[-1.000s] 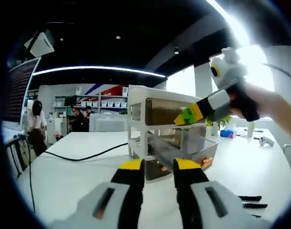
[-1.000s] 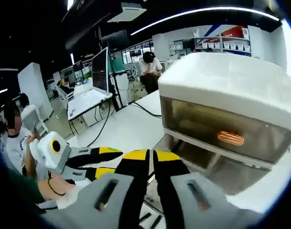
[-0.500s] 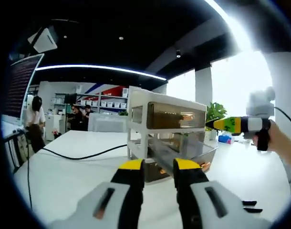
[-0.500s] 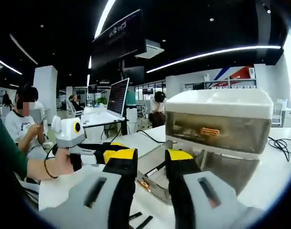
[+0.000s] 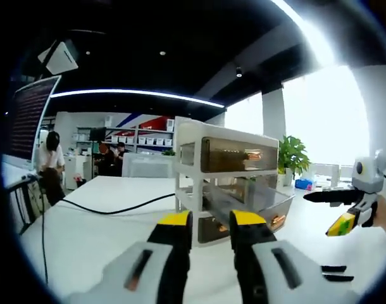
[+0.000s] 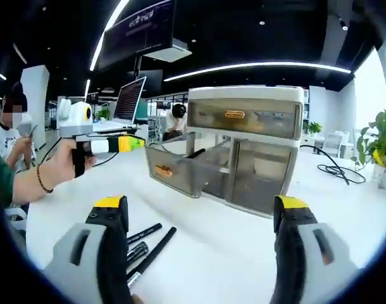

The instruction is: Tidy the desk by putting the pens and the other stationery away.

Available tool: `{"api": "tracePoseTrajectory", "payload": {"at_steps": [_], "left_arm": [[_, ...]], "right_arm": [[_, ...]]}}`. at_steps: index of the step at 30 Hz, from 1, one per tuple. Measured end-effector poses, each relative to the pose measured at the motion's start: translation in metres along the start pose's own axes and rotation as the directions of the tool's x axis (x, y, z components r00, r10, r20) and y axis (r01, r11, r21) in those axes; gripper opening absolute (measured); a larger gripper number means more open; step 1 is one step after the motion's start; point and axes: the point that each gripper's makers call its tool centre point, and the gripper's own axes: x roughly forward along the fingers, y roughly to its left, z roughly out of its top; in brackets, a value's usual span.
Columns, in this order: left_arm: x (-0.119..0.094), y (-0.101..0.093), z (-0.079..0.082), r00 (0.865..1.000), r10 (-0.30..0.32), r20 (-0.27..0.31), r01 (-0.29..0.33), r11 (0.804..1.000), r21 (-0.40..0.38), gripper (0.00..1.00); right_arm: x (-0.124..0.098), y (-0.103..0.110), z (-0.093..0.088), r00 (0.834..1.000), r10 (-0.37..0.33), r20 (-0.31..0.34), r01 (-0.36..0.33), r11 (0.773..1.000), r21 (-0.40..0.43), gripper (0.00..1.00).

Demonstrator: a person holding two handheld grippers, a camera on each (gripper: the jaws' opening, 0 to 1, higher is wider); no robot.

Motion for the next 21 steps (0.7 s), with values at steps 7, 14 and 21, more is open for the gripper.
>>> {"api": "tracePoseTrajectory", "payload": {"at_steps": [7,14,21], "left_arm": [[-0.002,0.009,0.002,1.000,0.020,0.019,-0.019,0.999,-0.050,0.25],[-0.004,0.010,0.007,0.998,0.057,0.031,-0.058,0.998,0.028,0.25],[-0.005,0.014,0.006,0.997,0.071,0.028,-0.072,0.997,0.031,0.25]], "right_arm": [[-0.028,0.015,-0.017,1.000,-0.020,-0.006,0.020,0.997,-0.069,0.95],[-0.047,0.026,-0.044,0.993,-0.031,-0.111,0.029,0.999,-0.024,0.76],[-0.059,0.040,-0.064,0.983,-0.057,-0.176,0.043,0.996,-0.082,0.67]]}}
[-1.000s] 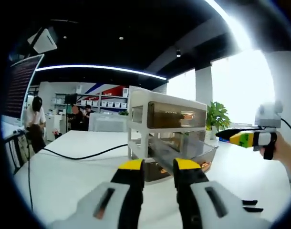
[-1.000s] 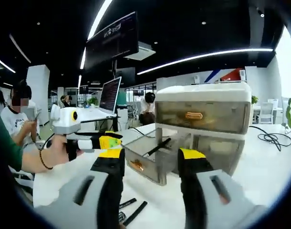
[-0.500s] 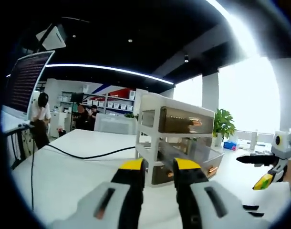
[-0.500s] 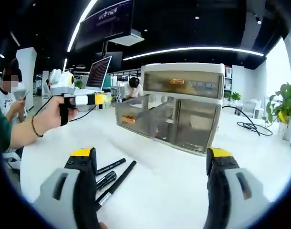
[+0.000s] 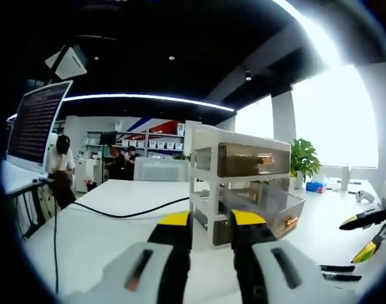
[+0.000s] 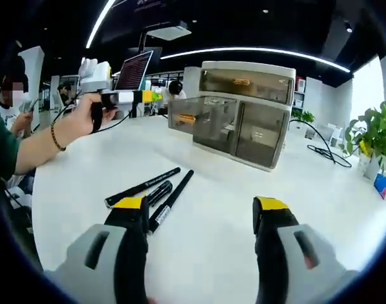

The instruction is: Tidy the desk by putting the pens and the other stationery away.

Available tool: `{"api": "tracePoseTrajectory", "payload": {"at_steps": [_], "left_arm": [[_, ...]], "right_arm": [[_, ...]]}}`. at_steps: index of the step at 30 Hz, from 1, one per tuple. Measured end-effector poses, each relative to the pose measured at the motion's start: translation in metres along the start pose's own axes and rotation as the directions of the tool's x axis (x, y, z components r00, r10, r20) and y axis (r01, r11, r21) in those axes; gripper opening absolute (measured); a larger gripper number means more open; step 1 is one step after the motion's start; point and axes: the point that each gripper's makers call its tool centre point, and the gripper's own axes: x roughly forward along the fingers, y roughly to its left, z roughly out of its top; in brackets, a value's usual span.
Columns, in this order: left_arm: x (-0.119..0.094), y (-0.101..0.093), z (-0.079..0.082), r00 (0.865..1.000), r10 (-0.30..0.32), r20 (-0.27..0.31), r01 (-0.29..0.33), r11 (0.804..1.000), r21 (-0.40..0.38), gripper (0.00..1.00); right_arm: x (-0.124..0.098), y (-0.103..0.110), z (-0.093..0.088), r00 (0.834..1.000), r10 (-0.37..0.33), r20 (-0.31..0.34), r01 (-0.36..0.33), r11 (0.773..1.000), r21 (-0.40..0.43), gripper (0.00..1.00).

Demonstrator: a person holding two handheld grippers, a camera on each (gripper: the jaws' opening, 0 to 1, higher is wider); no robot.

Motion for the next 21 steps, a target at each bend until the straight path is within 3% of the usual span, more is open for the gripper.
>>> {"api": "tracePoseTrajectory", "payload": {"at_steps": [4,8,11,17,21], "left_arm": [[0.001,0.000,0.002,1.000,-0.002,0.006,0.002,1.000,0.015,0.25],[0.001,0.004,0.001,1.000,0.022,0.003,-0.022,0.999,0.027,0.25],[0.002,0.004,0.001,1.000,0.012,0.012,-0.012,1.000,0.003,0.26],[0.002,0.004,0.001,1.000,0.007,0.019,-0.007,1.000,-0.007,0.28],[0.002,0.008,0.003,0.999,0.033,0.027,-0.033,0.999,-0.006,0.37]], "right_arm": [[-0.003,0.013,-0.003,1.000,0.024,-0.020,-0.024,1.000,0.008,0.55],[-0.002,0.020,-0.008,0.998,0.029,-0.050,-0.029,1.000,-0.007,0.52],[-0.002,0.025,-0.014,0.997,0.045,-0.067,-0.042,0.998,0.036,0.36],[-0.001,0.032,-0.017,0.996,0.059,-0.071,-0.056,0.997,0.046,0.35],[0.000,0.037,-0.020,0.995,0.066,-0.078,-0.063,0.997,0.044,0.34]]}}
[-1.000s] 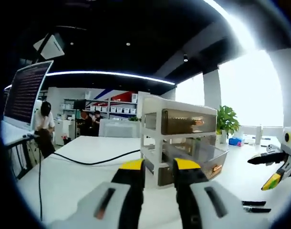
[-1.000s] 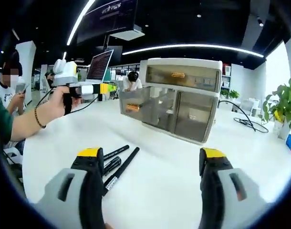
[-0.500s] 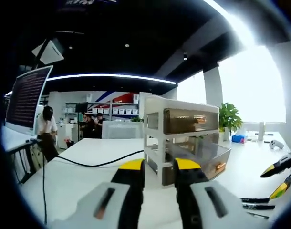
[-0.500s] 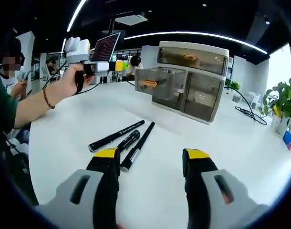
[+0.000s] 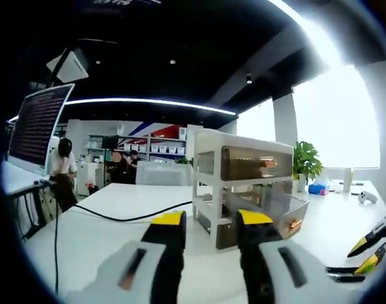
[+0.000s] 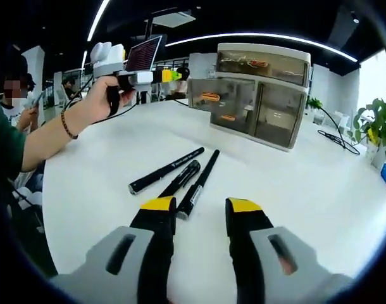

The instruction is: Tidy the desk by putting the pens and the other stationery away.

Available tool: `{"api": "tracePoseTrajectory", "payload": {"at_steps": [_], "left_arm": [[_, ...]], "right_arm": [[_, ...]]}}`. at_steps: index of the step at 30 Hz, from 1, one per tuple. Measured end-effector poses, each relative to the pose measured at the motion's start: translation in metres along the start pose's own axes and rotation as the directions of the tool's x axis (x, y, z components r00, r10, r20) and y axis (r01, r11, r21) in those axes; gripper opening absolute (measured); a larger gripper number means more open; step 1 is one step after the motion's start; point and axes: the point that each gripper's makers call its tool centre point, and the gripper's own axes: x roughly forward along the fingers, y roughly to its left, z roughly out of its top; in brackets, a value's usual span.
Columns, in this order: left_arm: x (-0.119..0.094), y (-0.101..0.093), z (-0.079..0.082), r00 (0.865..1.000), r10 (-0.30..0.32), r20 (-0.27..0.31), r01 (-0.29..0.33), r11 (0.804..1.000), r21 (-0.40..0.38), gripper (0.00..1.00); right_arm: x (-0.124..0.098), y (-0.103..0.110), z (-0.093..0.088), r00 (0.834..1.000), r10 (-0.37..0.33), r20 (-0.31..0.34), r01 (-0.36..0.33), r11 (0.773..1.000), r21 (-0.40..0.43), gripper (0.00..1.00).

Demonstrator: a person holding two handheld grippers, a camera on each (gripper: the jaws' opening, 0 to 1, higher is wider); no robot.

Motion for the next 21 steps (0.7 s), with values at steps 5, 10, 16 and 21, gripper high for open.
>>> {"api": "tracePoseTrajectory", "payload": {"at_steps": [5,10,16,21], "left_arm": [[0.000,0.004,0.001,1.000,0.025,0.001,-0.025,0.999,0.039,0.47],[0.000,-0.002,0.005,1.000,0.005,0.019,-0.006,0.997,0.076,0.58],[0.000,0.002,0.006,0.999,0.020,0.027,-0.022,0.997,0.074,0.79],[0.002,0.006,0.005,0.999,0.041,0.026,-0.043,0.996,0.079,0.95]], "right_arm": [[0.002,0.003,-0.005,1.000,0.011,-0.009,-0.011,0.999,0.030,0.29],[0.003,0.001,-0.007,1.000,-0.008,-0.003,0.009,0.997,0.077,0.16],[0.000,-0.006,-0.007,0.999,-0.043,0.012,0.041,0.988,0.149,0.14],[-0.007,-0.013,0.002,0.996,-0.055,0.067,0.035,0.964,0.262,0.13]]}}
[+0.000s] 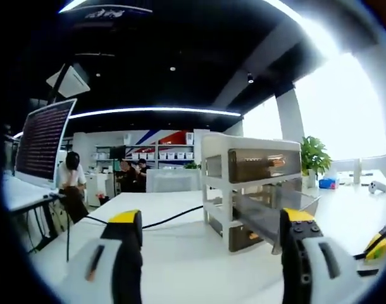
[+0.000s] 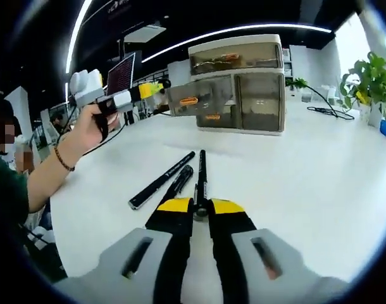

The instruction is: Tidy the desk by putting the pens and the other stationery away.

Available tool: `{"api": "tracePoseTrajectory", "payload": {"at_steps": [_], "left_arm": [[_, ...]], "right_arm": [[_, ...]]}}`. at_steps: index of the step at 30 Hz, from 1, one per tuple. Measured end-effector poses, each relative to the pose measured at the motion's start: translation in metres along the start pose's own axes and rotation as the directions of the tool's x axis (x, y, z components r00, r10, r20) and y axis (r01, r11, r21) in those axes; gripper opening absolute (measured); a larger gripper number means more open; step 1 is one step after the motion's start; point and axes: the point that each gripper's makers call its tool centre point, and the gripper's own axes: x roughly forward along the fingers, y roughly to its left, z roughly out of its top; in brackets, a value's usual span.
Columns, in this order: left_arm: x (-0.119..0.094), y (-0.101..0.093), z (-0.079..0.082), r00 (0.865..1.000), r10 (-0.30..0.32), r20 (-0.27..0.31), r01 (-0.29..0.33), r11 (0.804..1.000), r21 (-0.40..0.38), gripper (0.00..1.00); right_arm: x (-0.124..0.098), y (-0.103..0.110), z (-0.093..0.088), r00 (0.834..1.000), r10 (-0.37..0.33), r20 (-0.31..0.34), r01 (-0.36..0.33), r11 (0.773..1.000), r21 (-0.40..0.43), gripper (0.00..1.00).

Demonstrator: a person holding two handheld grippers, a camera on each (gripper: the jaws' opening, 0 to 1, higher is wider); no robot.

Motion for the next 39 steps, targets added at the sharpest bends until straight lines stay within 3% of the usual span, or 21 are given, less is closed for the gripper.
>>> {"api": "tracePoseTrajectory", "payload": {"at_steps": [11,14,20,26,28,33,36,39], "left_arm": [[-0.001,-0.006,-0.003,0.999,-0.023,-0.027,0.023,1.000,0.015,0.96],[-0.001,-0.006,-0.007,0.998,-0.035,-0.044,0.034,0.999,-0.022,0.95],[-0.001,-0.010,-0.007,0.997,-0.061,-0.044,0.060,0.998,-0.022,0.90],[-0.001,-0.017,-0.009,0.994,-0.084,-0.065,0.080,0.995,-0.057,0.92],[-0.001,-0.019,-0.009,0.994,-0.088,-0.064,0.085,0.995,-0.059,0.92],[-0.001,-0.020,-0.009,0.993,-0.092,-0.071,0.088,0.995,-0.053,0.92],[-0.001,-0.022,-0.008,0.993,-0.101,-0.067,0.097,0.994,-0.058,0.92],[0.000,-0.025,-0.011,0.991,-0.108,-0.083,0.104,0.993,-0.047,0.91]], "right_arm": [[-0.025,0.000,0.038,0.992,0.023,0.124,-0.042,0.987,0.152,0.13],[-0.029,-0.002,0.049,0.992,0.031,0.120,-0.049,0.987,0.152,0.13],[-0.050,0.004,0.081,0.987,0.036,0.154,-0.058,0.988,0.143,0.13],[-0.056,0.012,0.127,0.977,0.077,0.198,-0.101,0.988,0.117,0.13],[-0.051,0.014,0.138,0.980,0.084,0.179,-0.105,0.988,0.111,0.13],[-0.023,0.005,0.155,0.998,0.036,0.051,-0.038,0.999,0.034,0.13],[0.000,0.004,0.170,1.000,0.027,-0.017,-0.027,1.000,-0.014,0.13],[0.025,0.005,0.173,0.995,0.004,-0.097,-0.007,0.999,-0.032,0.13]]}}
